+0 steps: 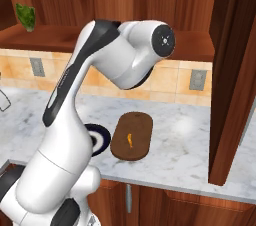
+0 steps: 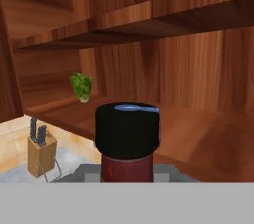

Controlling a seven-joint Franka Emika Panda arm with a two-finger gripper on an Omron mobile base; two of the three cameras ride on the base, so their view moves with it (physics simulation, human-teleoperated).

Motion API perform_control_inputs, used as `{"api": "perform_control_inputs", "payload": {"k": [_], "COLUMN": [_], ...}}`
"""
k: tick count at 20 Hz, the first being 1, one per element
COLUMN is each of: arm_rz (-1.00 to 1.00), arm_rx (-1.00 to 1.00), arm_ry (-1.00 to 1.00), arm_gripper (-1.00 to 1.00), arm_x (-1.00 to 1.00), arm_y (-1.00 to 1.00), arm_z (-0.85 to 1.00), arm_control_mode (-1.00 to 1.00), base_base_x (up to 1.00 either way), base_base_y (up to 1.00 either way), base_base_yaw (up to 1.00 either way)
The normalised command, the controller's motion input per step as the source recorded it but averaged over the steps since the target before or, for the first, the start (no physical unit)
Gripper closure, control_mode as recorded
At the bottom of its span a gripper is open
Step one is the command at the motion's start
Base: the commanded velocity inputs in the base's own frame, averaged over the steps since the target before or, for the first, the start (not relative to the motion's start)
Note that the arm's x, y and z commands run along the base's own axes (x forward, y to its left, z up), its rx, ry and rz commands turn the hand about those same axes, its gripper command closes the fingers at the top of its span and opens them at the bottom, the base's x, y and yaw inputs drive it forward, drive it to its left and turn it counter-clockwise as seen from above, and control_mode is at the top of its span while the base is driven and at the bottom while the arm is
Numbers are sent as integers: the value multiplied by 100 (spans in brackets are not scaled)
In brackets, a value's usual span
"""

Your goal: Pick the shrimp from the plate and place it on the cutting board. Then pick the condiment bottle from the cabinet and place it next to the cutting board.

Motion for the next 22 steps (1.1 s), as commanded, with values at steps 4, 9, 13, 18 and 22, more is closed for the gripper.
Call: {"api": "perform_control_inputs", "payload": {"k": [4, 9, 13, 18, 22], "arm_rz": [0, 0, 0, 0, 0], "arm_rx": [7, 3, 0, 0, 0], "arm_ry": [0, -1, -2, -1, 0], "arm_gripper": [100, 100, 100, 100, 100], "arm_x": [-25, -18, -13, -15, -20], "arm_y": [0, 0, 2, 5, 11], "arm_z": [-1, -13, -21, -19, -18], "arm_control_mode": [-100, -100, -100, -100, -100], "base_base_x": [0, 0, 0, 0, 0], "base_base_y": [0, 0, 0, 0, 0], "base_base_yaw": [0, 0, 0, 0, 0]}}
